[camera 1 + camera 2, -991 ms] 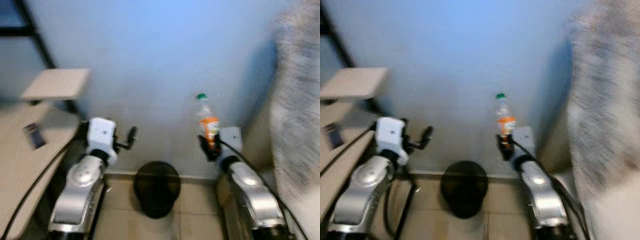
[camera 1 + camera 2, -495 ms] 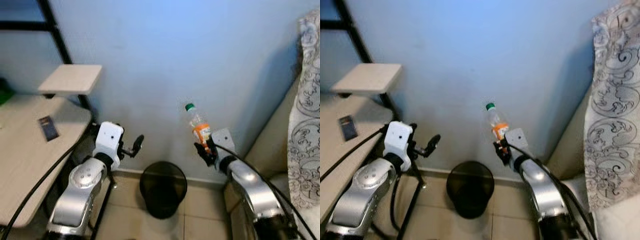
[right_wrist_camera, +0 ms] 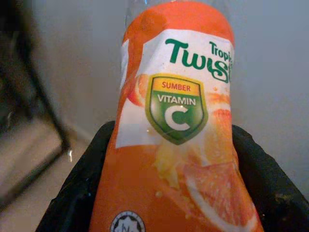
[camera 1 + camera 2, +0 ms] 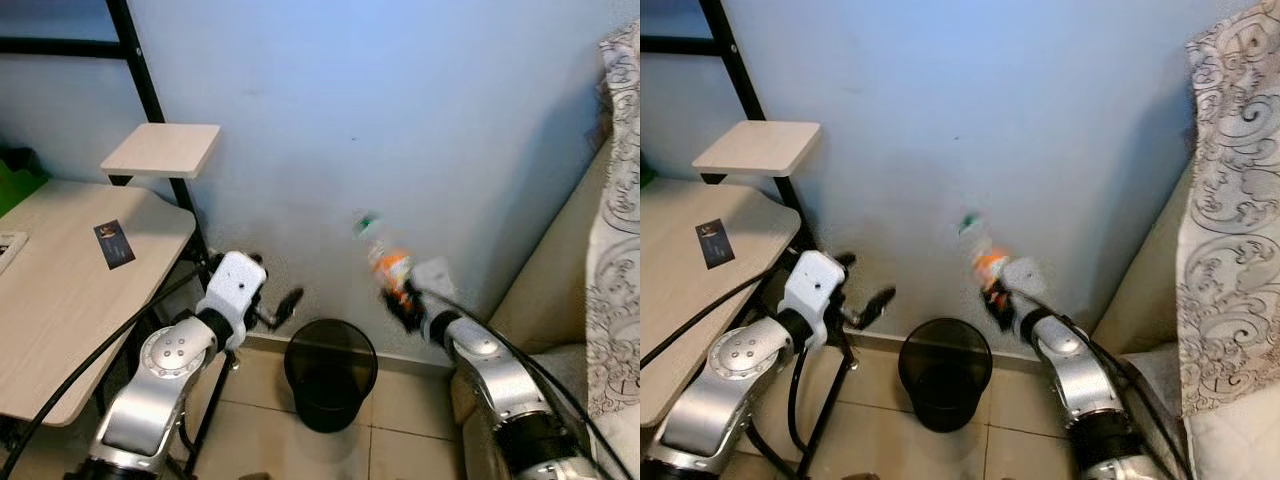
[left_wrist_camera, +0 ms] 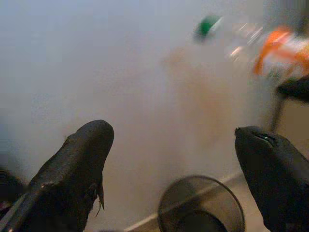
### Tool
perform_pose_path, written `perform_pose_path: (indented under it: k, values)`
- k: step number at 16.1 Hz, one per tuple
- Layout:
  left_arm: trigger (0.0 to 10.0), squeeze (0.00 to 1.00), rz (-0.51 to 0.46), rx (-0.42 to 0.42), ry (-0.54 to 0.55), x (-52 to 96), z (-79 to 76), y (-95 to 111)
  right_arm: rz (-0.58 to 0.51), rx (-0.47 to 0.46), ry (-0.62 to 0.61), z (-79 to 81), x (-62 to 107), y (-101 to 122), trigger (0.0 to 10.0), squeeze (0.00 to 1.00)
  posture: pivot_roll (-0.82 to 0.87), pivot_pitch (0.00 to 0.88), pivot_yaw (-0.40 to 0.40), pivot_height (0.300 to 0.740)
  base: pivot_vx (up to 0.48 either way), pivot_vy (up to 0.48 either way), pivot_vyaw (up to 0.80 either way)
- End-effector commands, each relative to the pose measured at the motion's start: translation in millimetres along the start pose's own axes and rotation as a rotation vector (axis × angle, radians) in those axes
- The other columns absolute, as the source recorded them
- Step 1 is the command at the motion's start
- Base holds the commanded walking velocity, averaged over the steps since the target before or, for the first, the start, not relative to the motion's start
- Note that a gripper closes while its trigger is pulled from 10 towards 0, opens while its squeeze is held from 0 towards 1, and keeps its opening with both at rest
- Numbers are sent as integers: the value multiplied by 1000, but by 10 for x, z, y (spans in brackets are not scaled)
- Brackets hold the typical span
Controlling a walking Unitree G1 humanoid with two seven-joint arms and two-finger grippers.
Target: Clean up the room
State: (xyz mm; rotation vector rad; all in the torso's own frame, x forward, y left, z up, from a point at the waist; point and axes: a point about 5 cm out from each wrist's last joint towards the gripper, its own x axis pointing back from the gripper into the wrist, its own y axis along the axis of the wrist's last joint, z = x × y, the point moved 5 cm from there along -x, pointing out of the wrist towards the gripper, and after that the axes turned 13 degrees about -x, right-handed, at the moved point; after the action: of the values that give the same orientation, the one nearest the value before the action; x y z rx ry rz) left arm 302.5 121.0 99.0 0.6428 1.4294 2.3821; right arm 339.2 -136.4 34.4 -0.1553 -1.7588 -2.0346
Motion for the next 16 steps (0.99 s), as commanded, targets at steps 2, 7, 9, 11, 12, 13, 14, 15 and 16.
perform_pose_path:
  k: [2, 7, 9, 11, 12, 13, 14, 15, 16]
  values:
    - [10000, 184, 5, 50, 149, 10, 200, -30, -180, -249, -80, -160, 163, 195, 10000, 0, 17, 0, 22, 740, 0, 0, 0]
    - [10000, 196, -1, 103, 177, 84, 236, -101, -207, -200, -59, -117, 350, 103, 10000, 0, 0, 0, 56, 740, 129, 0, 0]
    - [10000, 200, -8, 101, 166, 74, 215, -88, -201, -138, -78, -142, 370, 101, 10000, 0, -2, 0, 57, 740, 396, 0, 262]
    - [10000, 200, -15, 79, 125, 54, 148, -65, -204, -138, -67, -116, 362, 116, 10000, 0, -1, 0, 57, 740, 416, 0, 800]
    - [10000, 204, -17, 74, 122, 52, 142, -61, -195, -132, -54, -98, 357, 103, 10000, 0, -1, 0, 54, 740, 416, 0, 800]
    - [10000, 196, -19, 72, 124, 53, 144, -61, -154, -68, -21, -61, 351, 48, 10000, 0, 1, 0, 51, 740, 420, 0, 0]
    - [10000, 200, -19, 68, 124, 54, 145, -60, -128, -9, -3, -51, 349, 12, 10000, 0, 1, 0, 51, 740, 420, 0, 0]
    - [10000, 196, -20, 59, 119, 54, 144, -58, -63, 68, 41, -62, 354, -73, 10000, 0, 3, 0, 49, 740, 416, 0, 0]
    - [10000, 196, -20, 44, 94, 49, 122, -57, -25, 126, 77, -99, 369, -109, 10000, 0, 3, 0, 49, 740, 420, 0, 0]
